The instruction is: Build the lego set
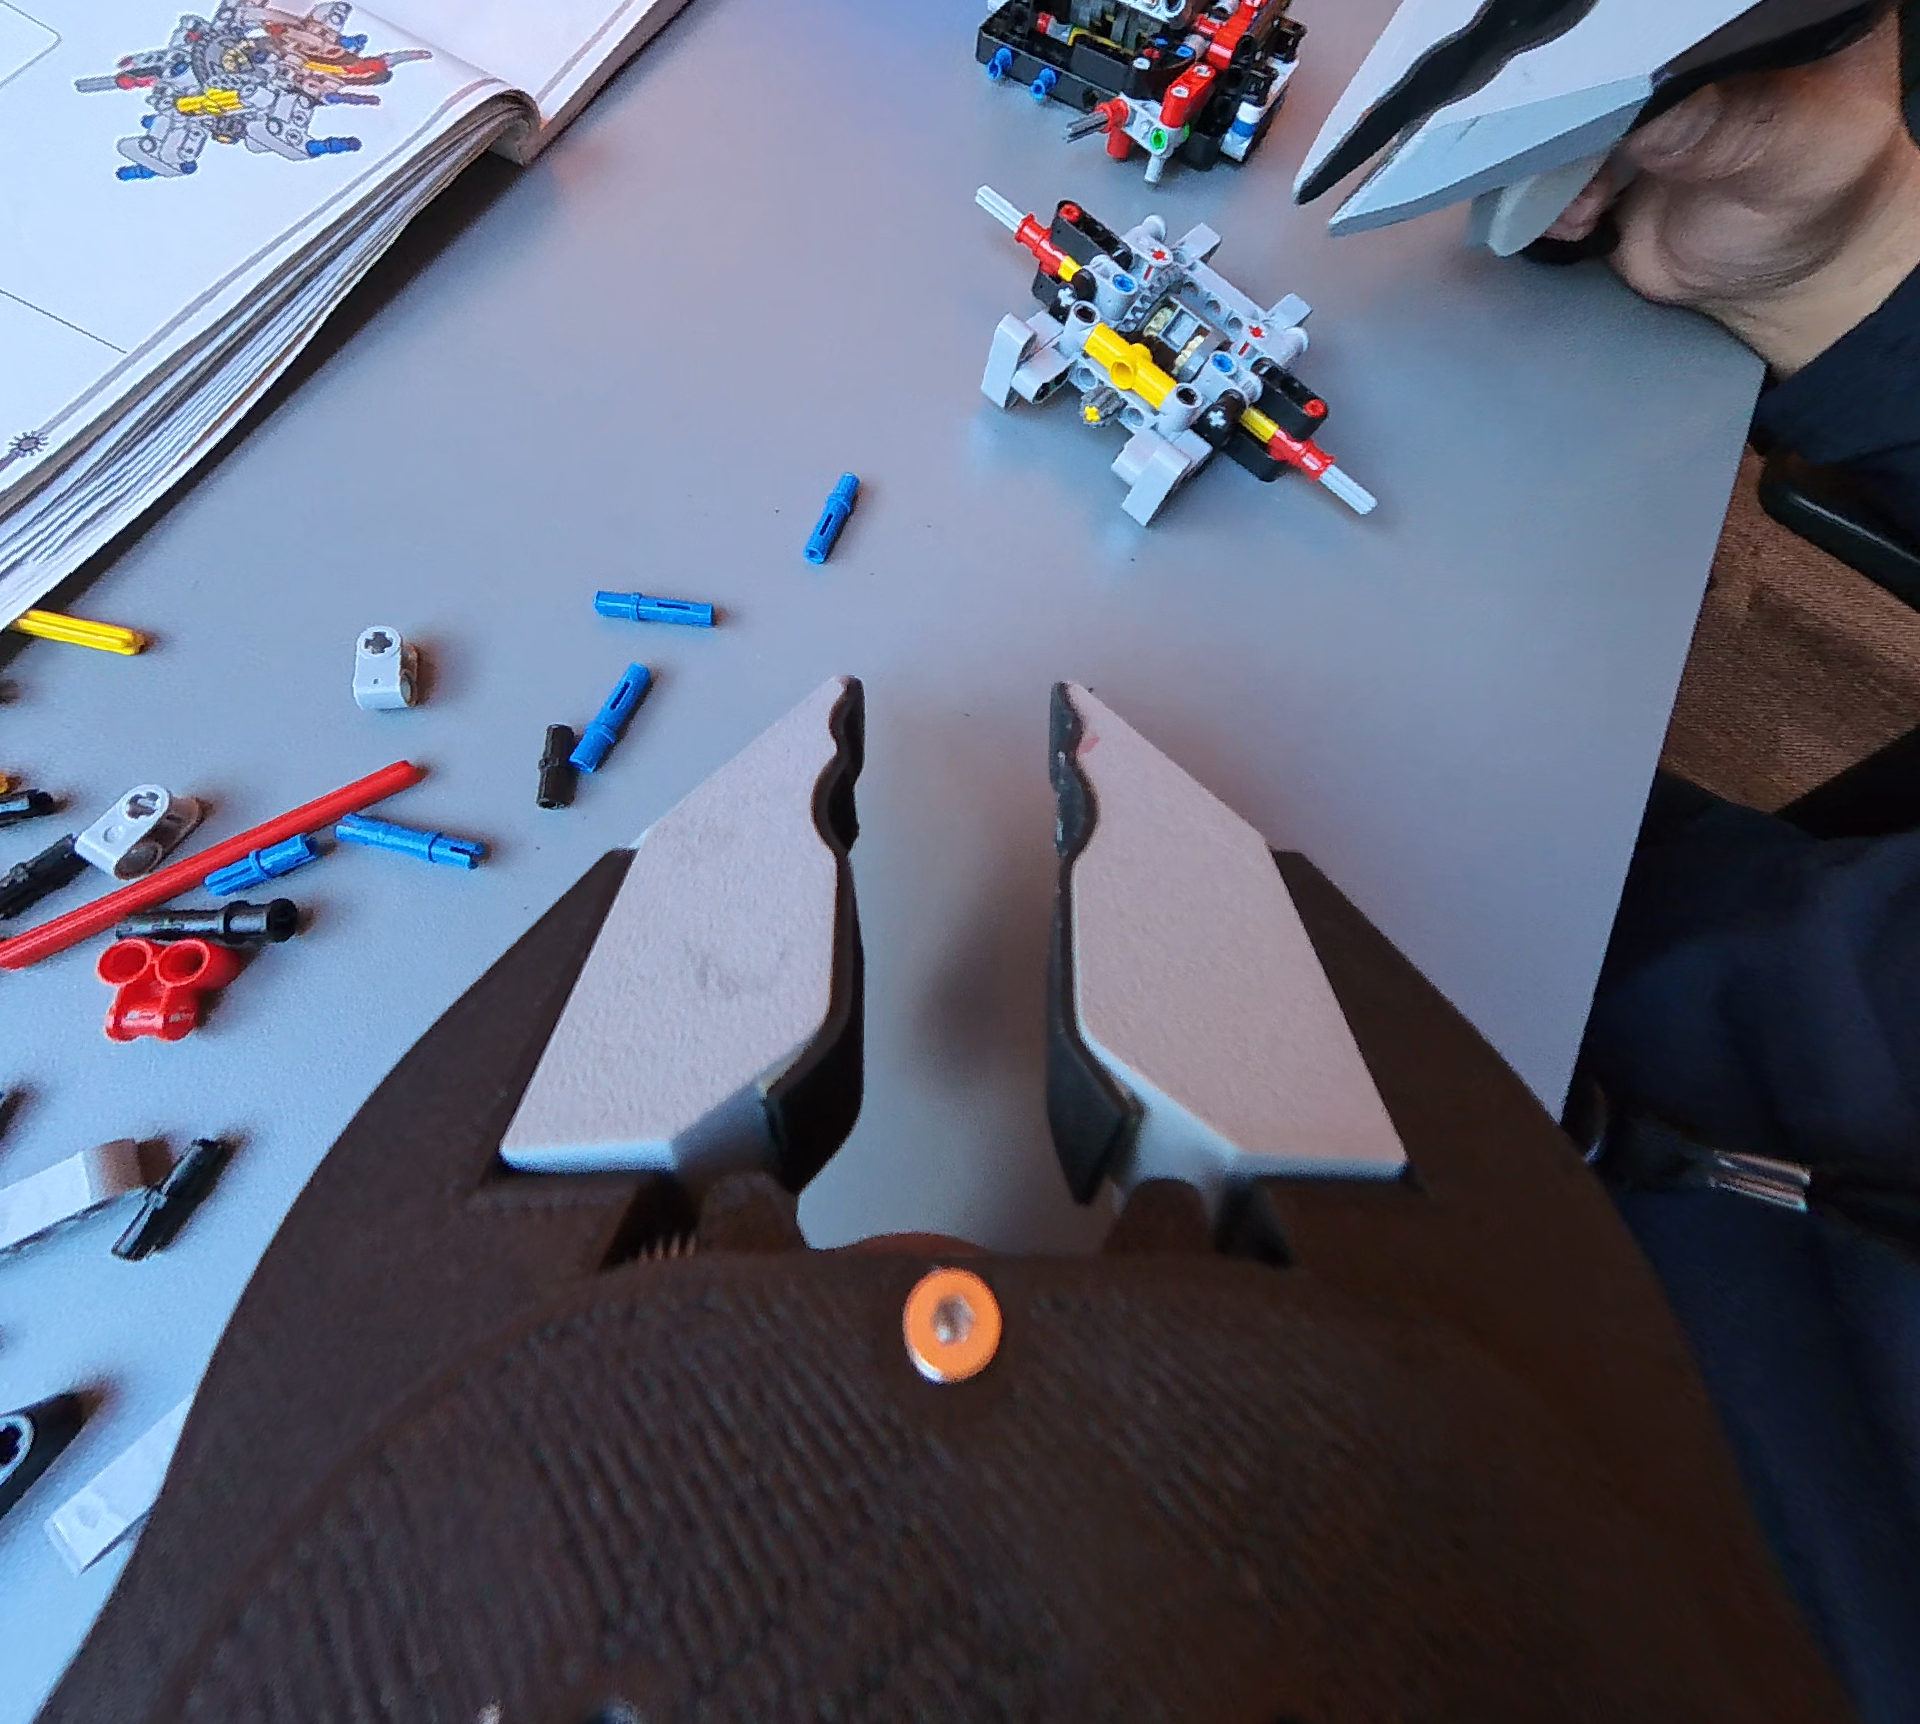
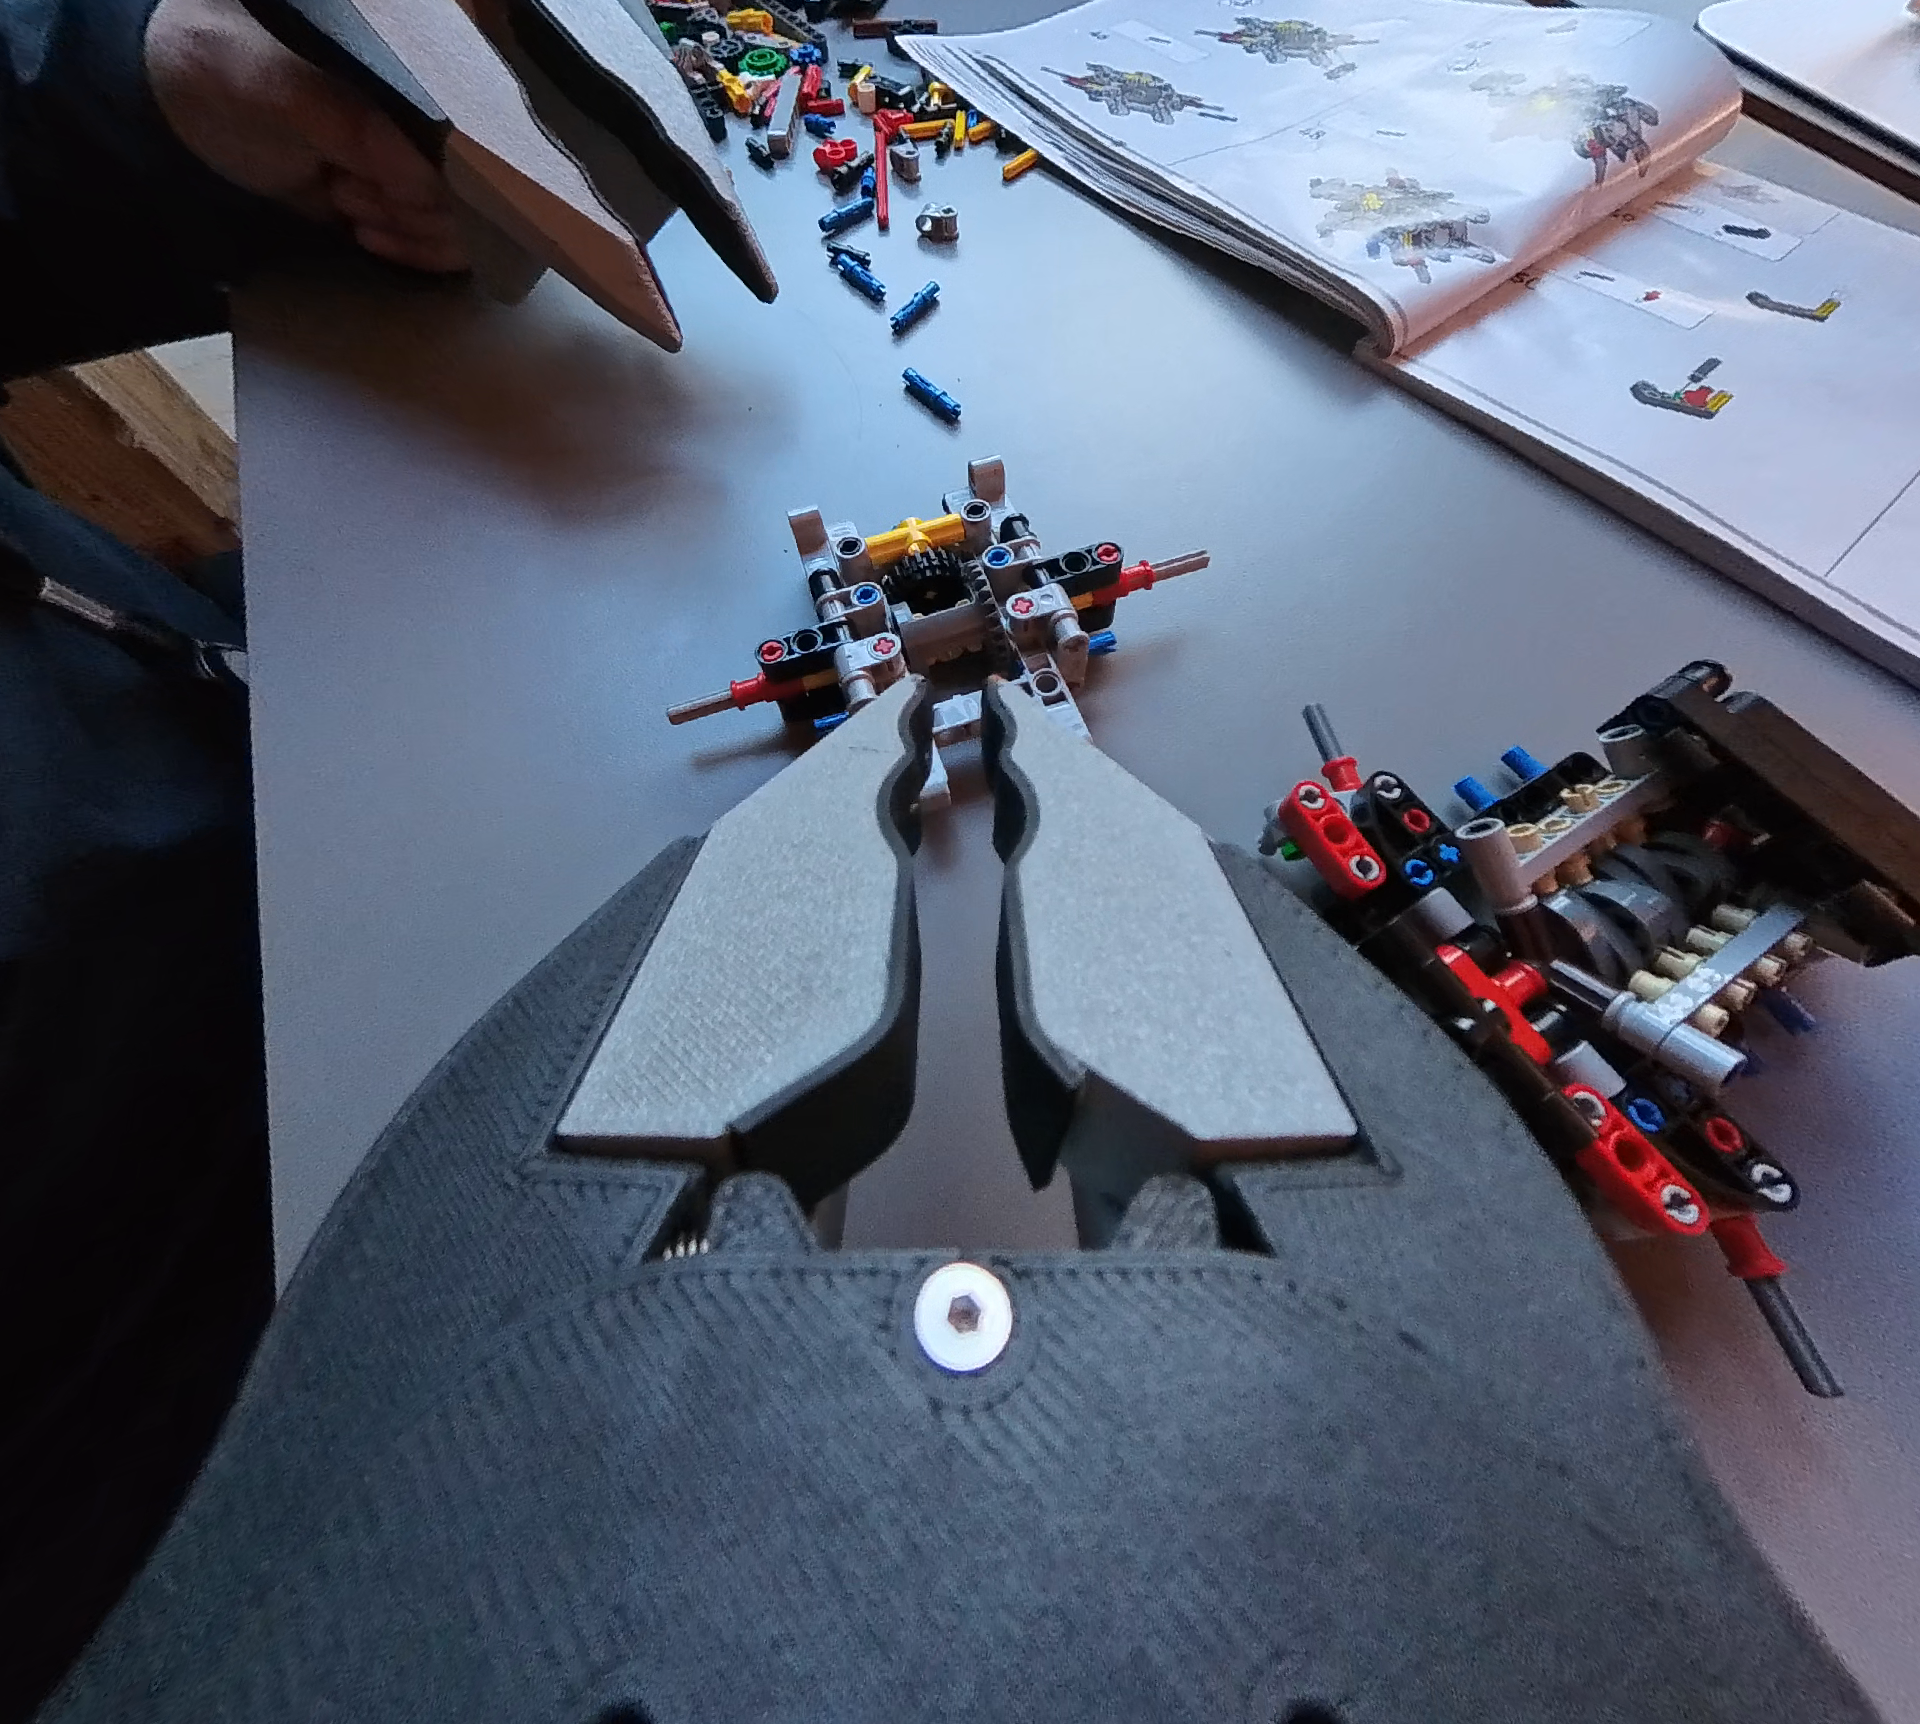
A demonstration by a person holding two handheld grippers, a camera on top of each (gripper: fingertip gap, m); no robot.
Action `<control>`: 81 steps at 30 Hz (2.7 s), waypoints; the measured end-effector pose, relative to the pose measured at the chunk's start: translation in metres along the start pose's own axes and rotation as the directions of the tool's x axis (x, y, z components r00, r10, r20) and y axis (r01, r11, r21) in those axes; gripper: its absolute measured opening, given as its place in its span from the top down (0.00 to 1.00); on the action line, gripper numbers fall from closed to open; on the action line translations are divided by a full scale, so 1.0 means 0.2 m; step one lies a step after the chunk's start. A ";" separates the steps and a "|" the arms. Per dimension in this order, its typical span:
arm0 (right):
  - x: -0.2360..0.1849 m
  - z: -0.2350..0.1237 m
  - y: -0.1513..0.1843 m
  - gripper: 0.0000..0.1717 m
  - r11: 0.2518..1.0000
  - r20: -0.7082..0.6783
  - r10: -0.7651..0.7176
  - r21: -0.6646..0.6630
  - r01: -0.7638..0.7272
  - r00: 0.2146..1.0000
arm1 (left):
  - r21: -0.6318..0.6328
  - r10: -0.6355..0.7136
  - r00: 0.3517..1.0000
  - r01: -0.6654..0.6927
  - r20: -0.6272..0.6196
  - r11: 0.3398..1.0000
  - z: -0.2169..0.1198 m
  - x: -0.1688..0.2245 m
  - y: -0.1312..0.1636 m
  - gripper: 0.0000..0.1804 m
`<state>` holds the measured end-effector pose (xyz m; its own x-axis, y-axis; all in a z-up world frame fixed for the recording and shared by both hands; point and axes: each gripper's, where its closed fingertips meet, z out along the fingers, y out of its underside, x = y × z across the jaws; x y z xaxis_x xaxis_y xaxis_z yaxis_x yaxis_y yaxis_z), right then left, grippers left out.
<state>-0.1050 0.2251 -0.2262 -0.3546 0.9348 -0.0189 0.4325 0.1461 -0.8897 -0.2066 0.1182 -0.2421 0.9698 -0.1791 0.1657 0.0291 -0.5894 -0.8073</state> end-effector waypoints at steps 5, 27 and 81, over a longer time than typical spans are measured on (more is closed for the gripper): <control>0.00 -0.01 -0.01 0.97 1.000 0.002 -0.001 0.011 0.001 1.000 | -0.008 -0.003 1.000 0.003 0.007 1.000 0.00 -0.01 0.00 0.82; 0.00 -0.01 -0.01 0.96 1.000 -0.003 0.004 0.018 -0.004 1.000 | -0.009 -0.001 1.000 0.001 0.009 1.000 0.01 -0.01 0.00 0.82; -0.05 0.04 0.04 0.90 0.991 0.043 -0.108 -0.073 0.110 0.993 | -0.226 0.192 0.980 -0.173 0.062 0.959 0.14 -0.09 -0.04 0.82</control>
<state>-0.1040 0.2142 -0.2375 -0.4340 0.8991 0.0574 0.4501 0.2716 -0.8507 -0.2170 0.1488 -0.2544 0.9704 -0.2399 -0.0273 -0.1951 -0.7120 -0.6745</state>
